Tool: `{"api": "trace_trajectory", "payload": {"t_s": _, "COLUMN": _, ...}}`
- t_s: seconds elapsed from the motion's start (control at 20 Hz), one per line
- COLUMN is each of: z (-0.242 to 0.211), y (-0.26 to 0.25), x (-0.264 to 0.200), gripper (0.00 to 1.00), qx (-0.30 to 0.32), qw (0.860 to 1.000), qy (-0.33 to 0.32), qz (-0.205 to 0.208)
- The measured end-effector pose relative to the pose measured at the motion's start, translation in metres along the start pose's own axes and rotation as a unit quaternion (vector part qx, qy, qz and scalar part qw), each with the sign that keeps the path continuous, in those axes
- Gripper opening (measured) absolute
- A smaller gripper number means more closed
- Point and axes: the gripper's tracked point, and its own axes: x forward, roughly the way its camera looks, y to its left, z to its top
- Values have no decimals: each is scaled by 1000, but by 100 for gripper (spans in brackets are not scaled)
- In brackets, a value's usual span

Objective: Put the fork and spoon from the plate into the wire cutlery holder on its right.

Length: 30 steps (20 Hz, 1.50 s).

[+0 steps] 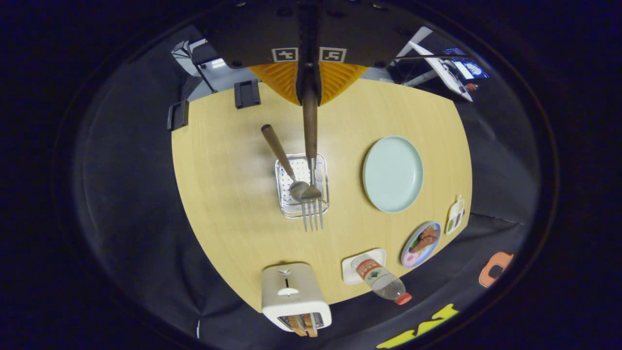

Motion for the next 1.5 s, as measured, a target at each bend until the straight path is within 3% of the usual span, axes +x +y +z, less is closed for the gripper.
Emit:
{"api": "trace_trajectory", "payload": {"t_s": 0.7, "z": 12, "y": -2, "x": 14, "gripper": 5, "qx": 37, "qw": 999, "qy": 32, "qz": 15}}
{"api": "trace_trajectory", "payload": {"t_s": 0.85, "z": 20, "y": 2, "x": 16, "gripper": 11, "qx": 28, "qw": 999, "qy": 26, "qz": 15}}
{"api": "trace_trajectory", "payload": {"t_s": 1.0, "z": 25, "y": 6, "x": 16, "gripper": 20, "qx": 25, "qw": 999, "qy": 19, "qz": 16}}
{"api": "trace_trajectory", "payload": {"t_s": 1.05, "z": 26, "y": 8, "x": 15, "gripper": 32, "qx": 22, "qw": 999, "qy": 14, "qz": 20}}
{"api": "trace_trajectory", "payload": {"t_s": 1.1, "z": 30, "y": 11, "x": 14, "gripper": 34, "qx": 19, "qw": 999, "qy": 6, "qz": 26}}
{"api": "trace_trajectory", "payload": {"t_s": 1.25, "z": 41, "y": 13, "x": 9, "gripper": 71, "qx": -6, "qw": 999, "qy": -35, "qz": 24}}
{"api": "trace_trajectory", "payload": {"t_s": 1.35, "z": 53, "y": 14, "x": 1, "gripper": 85, "qx": -21, "qw": 997, "qy": -77, "qz": 16}}
{"api": "trace_trajectory", "payload": {"t_s": 1.5, "z": 69, "y": 19, "x": -18, "gripper": 90, "qx": -39, "qw": 989, "qy": -139, "qz": 13}}
